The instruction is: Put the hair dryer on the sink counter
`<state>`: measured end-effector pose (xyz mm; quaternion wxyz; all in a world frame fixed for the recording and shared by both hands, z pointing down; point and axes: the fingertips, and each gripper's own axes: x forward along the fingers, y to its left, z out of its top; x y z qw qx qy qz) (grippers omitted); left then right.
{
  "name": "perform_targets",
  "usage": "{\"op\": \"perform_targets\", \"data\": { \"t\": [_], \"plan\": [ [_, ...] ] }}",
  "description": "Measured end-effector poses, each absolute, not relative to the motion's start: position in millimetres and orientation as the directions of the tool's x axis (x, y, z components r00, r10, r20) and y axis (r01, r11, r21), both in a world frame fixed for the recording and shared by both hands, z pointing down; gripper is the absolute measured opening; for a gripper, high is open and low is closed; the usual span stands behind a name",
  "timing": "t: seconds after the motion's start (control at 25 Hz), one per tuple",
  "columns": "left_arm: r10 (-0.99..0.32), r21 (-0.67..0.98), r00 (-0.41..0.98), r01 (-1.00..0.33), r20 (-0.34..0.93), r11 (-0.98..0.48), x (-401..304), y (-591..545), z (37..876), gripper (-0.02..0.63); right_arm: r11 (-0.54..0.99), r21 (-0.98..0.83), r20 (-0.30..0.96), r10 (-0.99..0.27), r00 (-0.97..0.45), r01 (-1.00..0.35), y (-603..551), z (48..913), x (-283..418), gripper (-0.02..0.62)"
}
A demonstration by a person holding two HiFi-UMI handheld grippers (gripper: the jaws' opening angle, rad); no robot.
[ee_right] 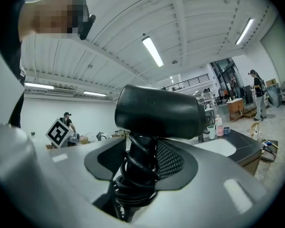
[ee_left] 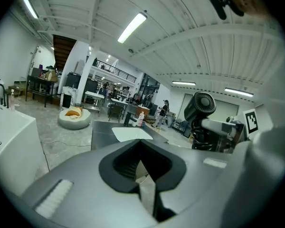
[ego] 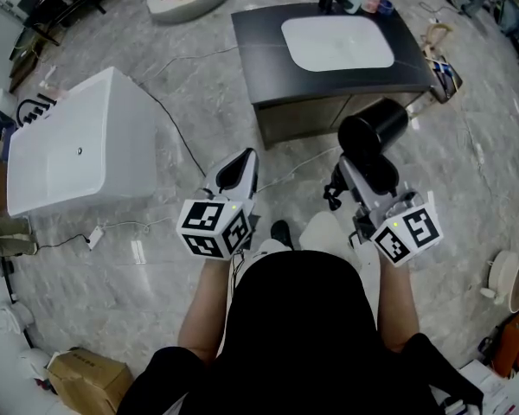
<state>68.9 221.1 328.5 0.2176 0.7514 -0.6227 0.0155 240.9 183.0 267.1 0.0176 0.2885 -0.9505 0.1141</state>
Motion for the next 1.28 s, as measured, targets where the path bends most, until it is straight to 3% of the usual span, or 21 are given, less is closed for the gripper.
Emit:
{"op": "perform_targets", "data": {
  "t": [0.48,1.28],
  "plan": [
    [-0.917,0.308,0.221,-0.944,0.331,-0.116,56.4,200.3,340.2,0.000,0.831,-0.230,0.094,-0.499,-0.862,-0.506,157.4,272.2,215.2,0.209],
    [-0.927,0.276,0.136,-0.960,0.349,-0.037,4.0,77.0,327.1,0.000,0.858,-0.294,0.111,-0.407,-0.907,-0.421,13.0,276.0,152.9,0.209]
  ]
}}
